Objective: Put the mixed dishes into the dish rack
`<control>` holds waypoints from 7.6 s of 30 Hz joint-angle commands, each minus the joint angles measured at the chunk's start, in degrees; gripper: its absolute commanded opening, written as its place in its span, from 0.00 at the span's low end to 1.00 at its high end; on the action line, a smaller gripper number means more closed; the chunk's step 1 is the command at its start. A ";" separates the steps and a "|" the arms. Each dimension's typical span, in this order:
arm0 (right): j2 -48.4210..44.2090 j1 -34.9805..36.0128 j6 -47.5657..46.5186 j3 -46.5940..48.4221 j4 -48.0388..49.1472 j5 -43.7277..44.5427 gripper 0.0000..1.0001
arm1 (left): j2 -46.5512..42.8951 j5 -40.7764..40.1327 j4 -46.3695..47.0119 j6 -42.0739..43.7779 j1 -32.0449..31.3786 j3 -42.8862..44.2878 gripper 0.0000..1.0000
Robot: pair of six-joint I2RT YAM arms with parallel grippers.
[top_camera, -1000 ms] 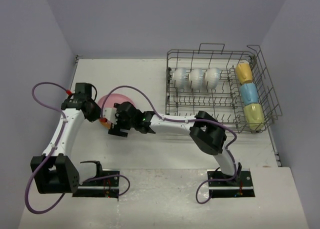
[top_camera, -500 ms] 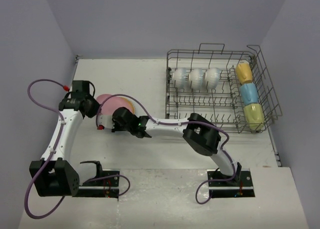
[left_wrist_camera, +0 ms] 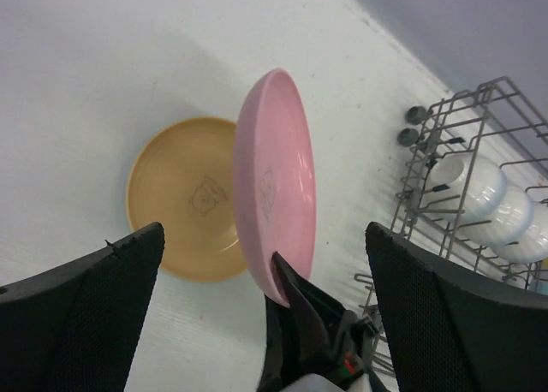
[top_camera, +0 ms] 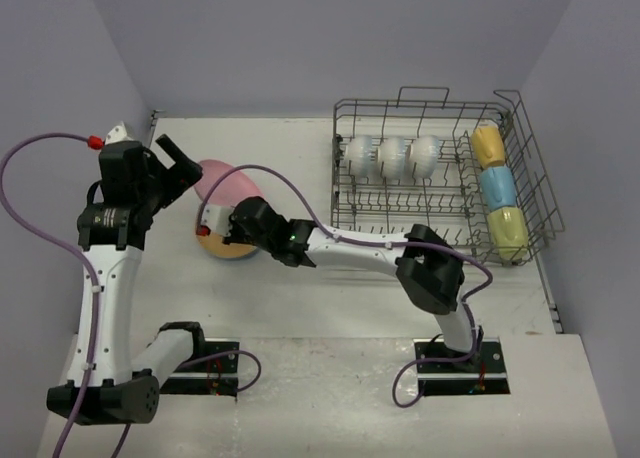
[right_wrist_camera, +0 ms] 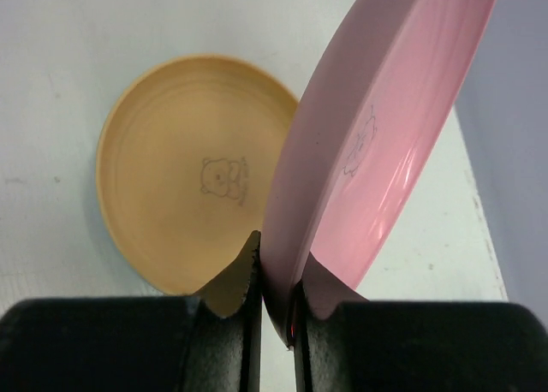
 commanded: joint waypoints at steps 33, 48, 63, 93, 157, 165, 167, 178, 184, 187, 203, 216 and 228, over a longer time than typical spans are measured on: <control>-49.37 -44.17 57.79 -19.67 -30.02 -48.25 0.00 | 0.69 -8.77 8.89 3.34 -0.04 -18.92 1.00; -48.75 -46.81 58.32 -19.41 -29.85 -44.29 0.00 | 2.36 -8.50 10.04 3.08 0.04 -20.50 1.00; -44.89 -47.87 60.51 -24.33 -26.33 -44.82 0.00 | 3.42 -8.77 9.95 2.64 0.04 -20.94 1.00; -41.81 -48.04 66.31 -19.68 -22.73 -43.41 0.00 | 4.47 -8.06 10.39 2.37 0.04 -22.00 1.00; -58.33 -46.46 52.08 -20.64 -30.72 -33.92 0.99 | 6.76 -7.54 7.84 0.00 0.13 -22.17 1.00; -63.34 -46.46 52.34 -20.73 -29.93 -32.60 0.99 | 5.62 -7.98 6.34 0.00 0.13 -22.26 1.00; -63.78 -46.55 52.60 -21.52 -30.02 -30.59 0.99 | 5.35 -8.33 6.43 -0.09 0.13 -22.43 1.00; -63.61 -46.46 51.46 -20.99 -34.33 -23.03 0.99 | 10.71 -7.89 10.82 -1.23 3.91 -25.68 0.98; -63.61 -46.46 51.02 -22.40 -35.38 -20.83 0.99 | 16.33 -7.97 14.43 -1.84 4.00 -24.72 0.79; -63.34 -46.55 50.85 -22.40 -36.17 -18.55 0.99 | 19.93 -8.50 15.22 -2.28 3.91 -24.63 0.70; -63.34 -46.46 50.67 -23.19 -37.05 -15.72 0.99 | 24.77 -7.19 17.15 -2.99 3.91 -24.54 0.33; -62.91 -46.46 50.67 -23.19 -37.05 -15.99 0.99 | 23.11 -5.69 15.05 -2.02 3.74 -23.23 0.14; -62.82 -46.46 48.13 -23.02 -37.14 -16.34 0.99 | 20.12 -5.07 10.92 -0.61 3.65 -19.89 0.00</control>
